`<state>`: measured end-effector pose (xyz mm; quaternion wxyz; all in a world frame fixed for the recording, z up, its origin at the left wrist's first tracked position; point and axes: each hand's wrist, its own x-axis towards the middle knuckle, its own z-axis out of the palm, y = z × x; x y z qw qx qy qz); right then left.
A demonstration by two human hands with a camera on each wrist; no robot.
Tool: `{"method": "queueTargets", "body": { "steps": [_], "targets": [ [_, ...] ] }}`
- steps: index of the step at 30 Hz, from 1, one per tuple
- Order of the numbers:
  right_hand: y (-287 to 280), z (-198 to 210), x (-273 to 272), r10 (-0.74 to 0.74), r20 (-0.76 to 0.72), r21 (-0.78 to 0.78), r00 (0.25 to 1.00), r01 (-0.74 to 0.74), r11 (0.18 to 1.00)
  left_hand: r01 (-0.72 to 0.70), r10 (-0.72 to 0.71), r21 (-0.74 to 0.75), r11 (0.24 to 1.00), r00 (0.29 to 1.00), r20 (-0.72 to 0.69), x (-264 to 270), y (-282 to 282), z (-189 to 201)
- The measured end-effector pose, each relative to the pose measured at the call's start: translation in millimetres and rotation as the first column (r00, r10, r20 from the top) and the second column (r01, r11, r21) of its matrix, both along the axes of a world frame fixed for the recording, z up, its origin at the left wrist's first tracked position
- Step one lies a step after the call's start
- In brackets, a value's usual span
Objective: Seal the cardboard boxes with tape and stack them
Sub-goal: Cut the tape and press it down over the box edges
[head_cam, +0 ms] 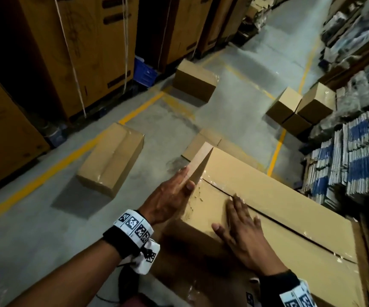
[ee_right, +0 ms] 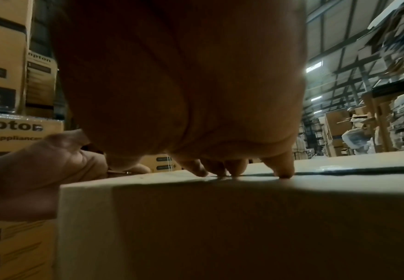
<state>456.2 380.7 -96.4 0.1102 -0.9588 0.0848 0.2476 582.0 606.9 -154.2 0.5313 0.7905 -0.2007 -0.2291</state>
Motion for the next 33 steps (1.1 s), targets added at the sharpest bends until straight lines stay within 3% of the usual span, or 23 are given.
{"method": "queueTargets", "body": {
  "steps": [5,9,11,15,18,20,25,31,33],
  "targets": [
    [10,-4,2,0.003,-0.003,-0.073,1.0,-0.003,0.997,0.139,-0.143,-0.091,0.986,0.989,-0.036,-16,-20,-28],
    [24,5,12,0.05,0.155,0.062,0.987,-0.06,0.996,0.034,-0.048,-0.146,0.989,0.994,-0.095,-26,-29,-31],
    [39,2,21,0.097,0.177,0.168,0.979,-0.127,0.978,0.007,-0.014,-0.126,0.992,0.999,-0.05,-24,-29,-33],
    [56,-12,22,0.197,0.228,0.147,0.953,-0.234,0.961,-0.056,0.059,-0.134,0.989,0.998,0.019,-26,-30,-39],
    [56,-7,18,0.136,0.295,0.185,0.946,-0.196,0.963,-0.129,0.138,-0.135,0.982,0.989,0.061,-31,-33,-42],
    [56,1,16,0.065,0.312,0.225,0.948,-0.14,0.964,-0.197,0.211,-0.097,0.976,0.964,0.163,-32,-34,-44],
    [40,14,-4,-0.017,0.379,0.27,0.925,-0.094,0.958,-0.336,0.308,-0.024,0.942,0.829,0.467,-33,-33,-38],
    [-27,14,-68,-0.14,0.478,0.248,0.867,0.02,0.969,-0.384,0.298,-0.096,0.918,0.511,0.806,-48,-36,-24],
    [-59,16,-100,-0.223,0.51,0.233,0.831,0.116,0.966,-0.33,0.244,-0.085,0.94,0.477,0.845,-61,-50,-10]
  ]
}}
